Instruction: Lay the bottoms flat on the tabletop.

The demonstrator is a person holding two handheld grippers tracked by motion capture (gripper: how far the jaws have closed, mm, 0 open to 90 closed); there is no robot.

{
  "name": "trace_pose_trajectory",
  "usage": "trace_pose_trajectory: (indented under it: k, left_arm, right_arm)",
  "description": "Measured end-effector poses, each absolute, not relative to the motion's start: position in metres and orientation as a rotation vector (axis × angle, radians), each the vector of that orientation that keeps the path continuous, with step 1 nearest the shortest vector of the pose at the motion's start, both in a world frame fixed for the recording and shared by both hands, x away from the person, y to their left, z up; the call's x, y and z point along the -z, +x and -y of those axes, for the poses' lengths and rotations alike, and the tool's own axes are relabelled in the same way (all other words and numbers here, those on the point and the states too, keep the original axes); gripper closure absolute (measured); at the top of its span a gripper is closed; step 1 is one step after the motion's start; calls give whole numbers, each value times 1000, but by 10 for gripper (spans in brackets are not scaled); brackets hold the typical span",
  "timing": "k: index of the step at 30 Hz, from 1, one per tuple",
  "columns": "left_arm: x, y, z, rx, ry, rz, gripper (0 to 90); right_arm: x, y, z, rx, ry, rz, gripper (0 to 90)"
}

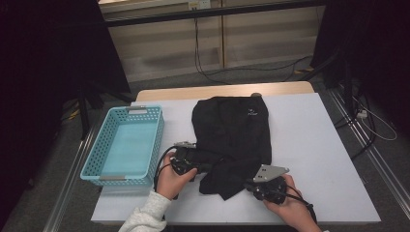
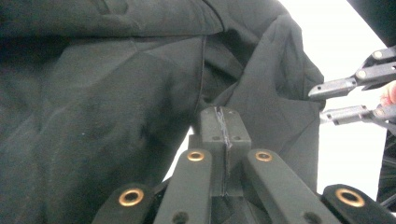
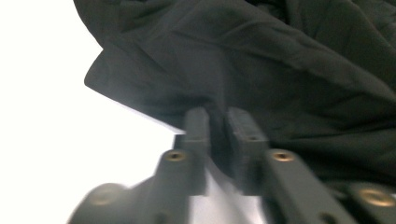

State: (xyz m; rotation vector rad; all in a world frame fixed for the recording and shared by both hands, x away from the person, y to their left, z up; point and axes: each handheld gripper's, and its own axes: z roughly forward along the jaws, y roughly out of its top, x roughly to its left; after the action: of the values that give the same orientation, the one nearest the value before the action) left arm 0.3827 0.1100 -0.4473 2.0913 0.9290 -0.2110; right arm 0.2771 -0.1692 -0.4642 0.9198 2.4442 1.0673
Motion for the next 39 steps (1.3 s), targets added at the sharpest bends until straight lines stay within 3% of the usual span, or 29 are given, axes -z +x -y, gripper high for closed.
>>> trace_pose_trajectory:
  k: [3,13,20,24,39]
  left_arm:
    - [445,382,-109,214,2084,-920,900]
    - [447,373,-91,267,2115,-864,900]
    - [451,374,-92,270,2113,-881,900]
    - [453,376,-98,271,2109,-905,900]
    - [452,378,-102,234,2118,-911,900]
  right_arm:
    - [464,279,174,-1091,939,-2448,877]
    - [450,285,204,-1127,1032,-2389,873]
    - [457,295,195,-1121,1059,-2342,765]
    - [453,299,187,-1190,1129,-2204,620]
    - [450,288,198,-1141,1163,-2170,531]
